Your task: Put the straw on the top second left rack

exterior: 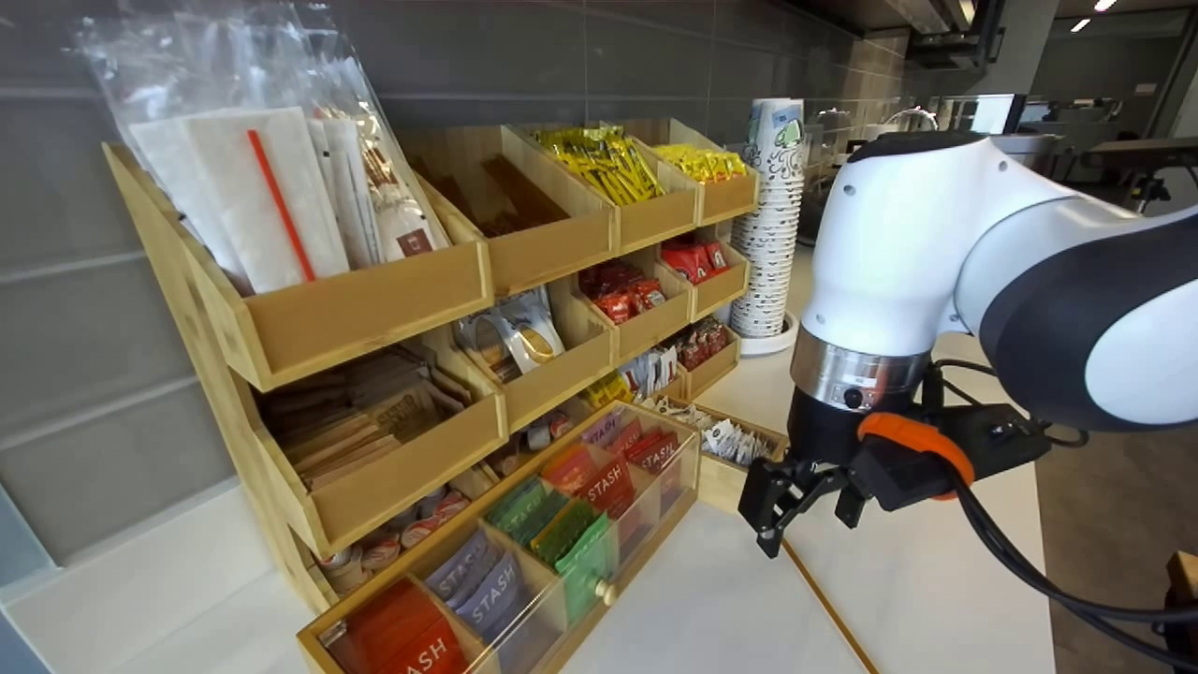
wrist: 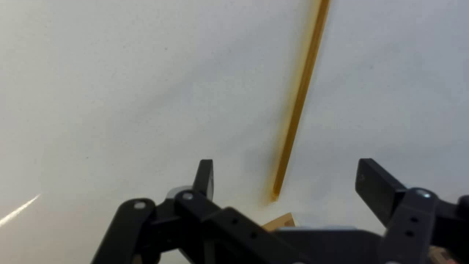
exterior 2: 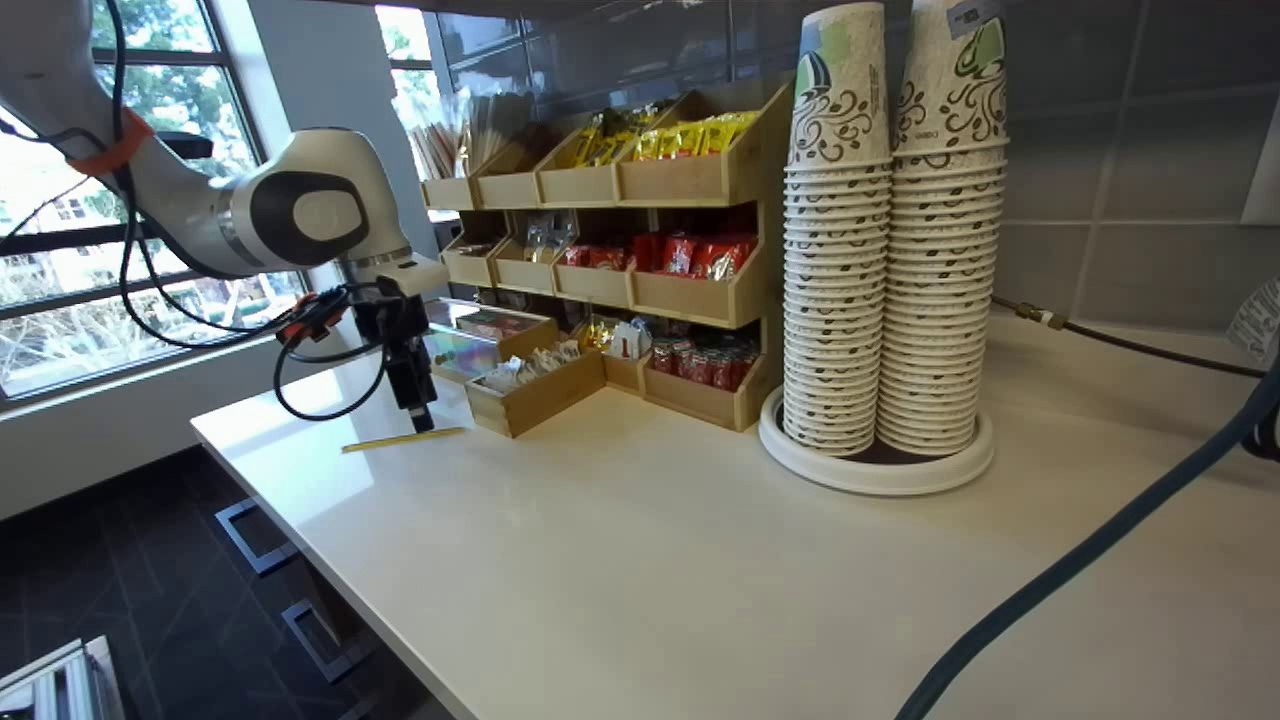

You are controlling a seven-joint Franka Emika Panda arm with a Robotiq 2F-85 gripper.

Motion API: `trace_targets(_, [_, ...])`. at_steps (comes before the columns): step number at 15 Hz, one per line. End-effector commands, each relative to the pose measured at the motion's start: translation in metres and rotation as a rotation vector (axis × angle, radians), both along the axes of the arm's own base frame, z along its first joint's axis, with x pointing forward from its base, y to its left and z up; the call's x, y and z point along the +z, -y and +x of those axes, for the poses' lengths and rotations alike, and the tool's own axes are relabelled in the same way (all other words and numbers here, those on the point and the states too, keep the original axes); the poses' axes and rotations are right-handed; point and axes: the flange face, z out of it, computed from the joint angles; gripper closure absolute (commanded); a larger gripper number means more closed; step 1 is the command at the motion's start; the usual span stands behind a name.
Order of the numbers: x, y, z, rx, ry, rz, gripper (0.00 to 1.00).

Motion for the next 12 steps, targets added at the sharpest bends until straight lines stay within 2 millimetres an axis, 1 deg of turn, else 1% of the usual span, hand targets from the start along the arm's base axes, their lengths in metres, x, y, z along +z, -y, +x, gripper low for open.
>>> trace_targets(1, [-0.009,-0.005,0.010,-0.023,0.030,-0.003,0.15])
trace_targets(2, [-0.010,-0.005,0.012,-0.024,0.039,-0.001,0.27])
trace_targets(3, [-0.010,-0.005,0.013,-0.024,0.046,0.002,0.31])
trace_targets(5, [-0.012,-0.006,0.016,-0.024,0.061,-0.001,0.47])
trace_targets(9, [-0.017,-0.003,0.020,-0.026,0.073,-0.015,0.75])
trace_targets(10, [-0.017,-0.003,0.021,-0.027,0.075,-0.019,0.54])
trace_targets(11, [-0.018,-0.002,0.021,-0.029,0.076,-0.024,0.47])
trace_targets(12, [-0.019,-0.002,0.022,-0.029,0.077,-0.028,0.48])
